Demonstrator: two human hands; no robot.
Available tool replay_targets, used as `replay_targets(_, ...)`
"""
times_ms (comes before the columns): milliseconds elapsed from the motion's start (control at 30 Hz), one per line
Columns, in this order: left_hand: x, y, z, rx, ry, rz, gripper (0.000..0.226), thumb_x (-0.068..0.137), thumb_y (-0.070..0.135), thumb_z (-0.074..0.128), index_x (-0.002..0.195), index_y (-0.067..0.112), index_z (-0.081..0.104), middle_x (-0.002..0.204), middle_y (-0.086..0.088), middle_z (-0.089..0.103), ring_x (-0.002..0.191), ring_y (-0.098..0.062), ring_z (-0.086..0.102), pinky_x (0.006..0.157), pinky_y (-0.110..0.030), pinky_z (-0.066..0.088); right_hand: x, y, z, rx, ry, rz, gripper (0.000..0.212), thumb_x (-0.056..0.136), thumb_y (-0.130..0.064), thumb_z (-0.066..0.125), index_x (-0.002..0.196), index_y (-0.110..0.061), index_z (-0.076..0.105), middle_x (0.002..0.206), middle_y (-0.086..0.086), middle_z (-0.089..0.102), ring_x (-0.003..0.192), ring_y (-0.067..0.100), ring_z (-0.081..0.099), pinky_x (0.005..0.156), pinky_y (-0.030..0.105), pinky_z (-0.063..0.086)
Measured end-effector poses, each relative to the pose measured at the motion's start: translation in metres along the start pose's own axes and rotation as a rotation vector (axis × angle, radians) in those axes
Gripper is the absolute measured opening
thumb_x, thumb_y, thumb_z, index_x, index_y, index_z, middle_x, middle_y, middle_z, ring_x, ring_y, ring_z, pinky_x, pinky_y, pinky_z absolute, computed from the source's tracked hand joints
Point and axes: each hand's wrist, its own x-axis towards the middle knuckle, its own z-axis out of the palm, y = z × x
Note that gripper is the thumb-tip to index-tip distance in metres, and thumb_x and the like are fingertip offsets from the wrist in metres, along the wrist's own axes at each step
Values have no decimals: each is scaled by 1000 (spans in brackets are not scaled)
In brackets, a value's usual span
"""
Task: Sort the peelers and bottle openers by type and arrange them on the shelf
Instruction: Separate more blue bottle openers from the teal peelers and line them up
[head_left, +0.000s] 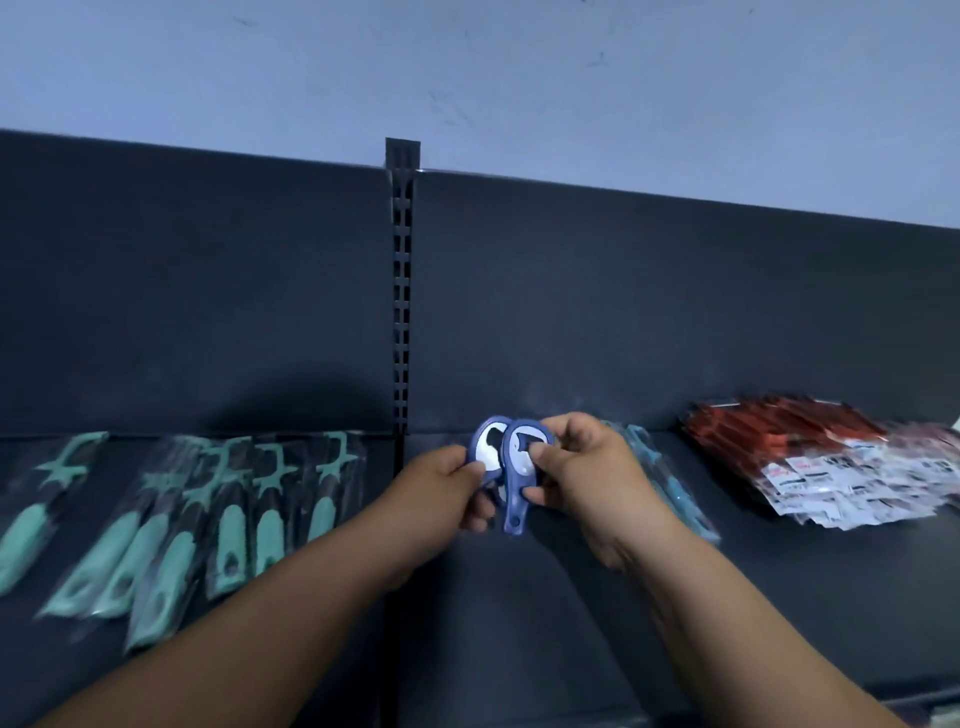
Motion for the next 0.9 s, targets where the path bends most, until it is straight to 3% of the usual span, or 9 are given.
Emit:
replay_targets(167, -5, 4, -9, -247, -7, -159, 28, 101, 13, 35, 99, 18, 62, 76, -6, 70, 69, -23, 65, 64, -28, 50, 6, 0, 26, 112, -36, 43, 11, 90, 3, 55, 85, -6, 57, 74, 15, 60, 50, 17, 53, 44, 21, 44)
replay_targets(267, -5, -1, -18, -285, -33, -195, 19, 101, 20, 41, 108, 15, 58, 74, -6, 65, 62, -18, 59, 58, -29, 51, 10, 5, 37, 83, -41, 19, 8, 88, 0, 61, 84, -6, 60, 68, 10, 56, 48, 10, 47, 40, 16, 37)
replay_targets(367, -4, -7, -27, -225, -34, -179, 15, 98, 7, 43, 108, 13, 53, 70, -3, 56, 56, -12, 50, 56, -25, 47, 22, 8, 41, 24, -71, 22, 13, 89, -14, 64, 78, -11, 60, 60, 3, 55, 48, 11, 45, 42, 19, 35)
replay_targets(467, 0, -12, -42, -239, 79, -191, 18, 98, 2, 38, 94, 13, 52, 69, -4, 53, 55, -12, 46, 54, -24, 44, 51, 14, 32, -351, 19, -91, 16, 94, -24, 58, 79, -19, 62, 67, -1, 59, 59, 14, 51, 54, 23, 42)
replay_targets(533, 3, -16, -52, -281, 138, -218, 20, 99, 2, 37, 88, 13, 50, 68, -4, 52, 55, -13, 46, 52, -23, 44, 66, 21, 29, -768, -24, -171, 12, 92, -24, 57, 101, -26, 65, 93, -1, 66, 86, 15, 61, 77, 24, 48)
replay_targets(600, 3, -19, -59, -288, 152, -233, 20, 99, 3, 37, 88, 13, 50, 69, -4, 53, 55, -13, 46, 53, -24, 44, 78, 31, 31, -1094, -200, -194, 40, 90, -28, 58, 129, -34, 55, 136, -1, 54, 129, 21, 44, 109, 30, 34)
replay_targets(633, 3, -19, -61, -287, 150, -237, 19, 99, 3, 37, 88, 13, 50, 69, -4, 53, 56, -13, 47, 54, -24, 44, 80, 34, 35, -1196, -280, -197, 50, 89, -31, 58, 137, -36, 46, 149, -5, 40, 140, 22, 29, 116, 34, 23)
replay_targets(700, 3, -19, -63, -292, 144, -242, 19, 99, 4, 38, 90, 13, 51, 71, -4, 55, 57, -14, 48, 56, -25, 44, 78, 38, 46, -1290, -370, -168, 59, 88, -36, 58, 142, -43, 36, 156, -9, 27, 145, 23, 14, 119, 39, 14)
replay_targets(900, 2, -18, -64, -324, 138, -260, 18, 98, 4, 38, 94, 13, 53, 72, -6, 56, 58, -15, 49, 58, -27, 45, 71, 39, 52, -1351, -293, -440, 34, 93, -29, 55, 127, -31, 56, 128, -8, 55, 117, 21, 37, 98, 33, 29)
